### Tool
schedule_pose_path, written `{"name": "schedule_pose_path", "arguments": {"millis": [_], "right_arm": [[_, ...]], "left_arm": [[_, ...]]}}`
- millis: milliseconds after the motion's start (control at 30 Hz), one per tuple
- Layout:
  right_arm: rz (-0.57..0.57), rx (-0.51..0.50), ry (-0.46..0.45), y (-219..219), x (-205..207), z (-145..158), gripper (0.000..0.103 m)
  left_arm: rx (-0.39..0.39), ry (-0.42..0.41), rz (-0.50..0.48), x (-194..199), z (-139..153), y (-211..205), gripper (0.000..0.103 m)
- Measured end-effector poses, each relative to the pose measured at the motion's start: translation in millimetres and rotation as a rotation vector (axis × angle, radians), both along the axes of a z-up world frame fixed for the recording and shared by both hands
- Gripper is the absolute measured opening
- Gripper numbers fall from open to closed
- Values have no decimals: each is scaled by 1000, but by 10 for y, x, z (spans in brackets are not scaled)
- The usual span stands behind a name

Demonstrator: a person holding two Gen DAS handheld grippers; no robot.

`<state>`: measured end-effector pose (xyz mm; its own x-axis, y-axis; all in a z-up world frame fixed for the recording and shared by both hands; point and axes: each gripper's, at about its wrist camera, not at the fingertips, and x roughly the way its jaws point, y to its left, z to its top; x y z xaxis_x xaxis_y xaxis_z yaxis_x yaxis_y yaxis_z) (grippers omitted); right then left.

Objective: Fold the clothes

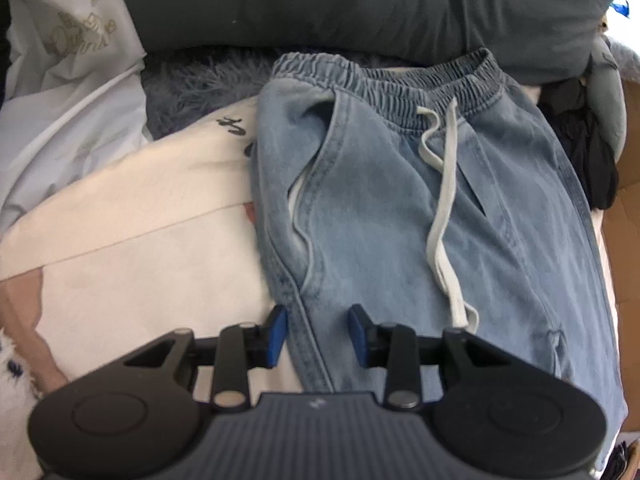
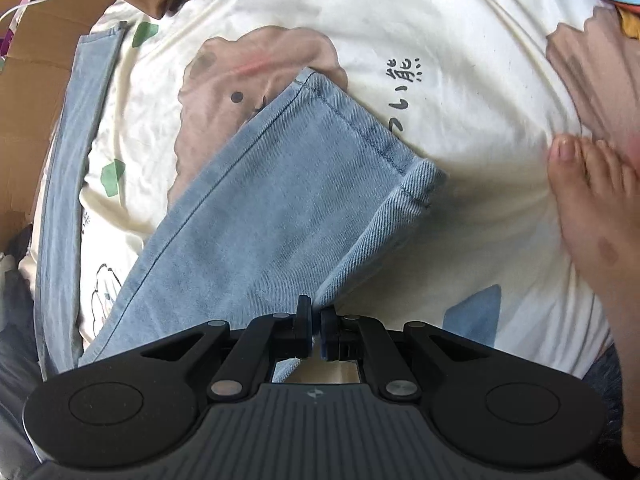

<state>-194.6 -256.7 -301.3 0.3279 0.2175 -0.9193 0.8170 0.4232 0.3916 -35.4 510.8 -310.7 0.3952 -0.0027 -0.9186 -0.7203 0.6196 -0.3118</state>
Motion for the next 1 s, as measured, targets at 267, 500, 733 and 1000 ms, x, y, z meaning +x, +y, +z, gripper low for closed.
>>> {"name": "schedule_pose_path", "arguments": {"millis": [267, 500, 733, 1000], "right_arm": [[62, -35, 155, 47, 54, -89, 5], [240, -90, 180, 188, 345, 55, 38], [261, -86, 234, 239, 365, -76, 38], [287, -142, 301, 257, 256, -122, 38]], "left_arm": [[90, 85, -28, 112, 50, 44, 26], [265, 139, -186, 366, 382, -93, 27], [330, 74, -251, 605, 754, -154, 27], [362, -1, -355, 1017, 846, -356, 27]]}}
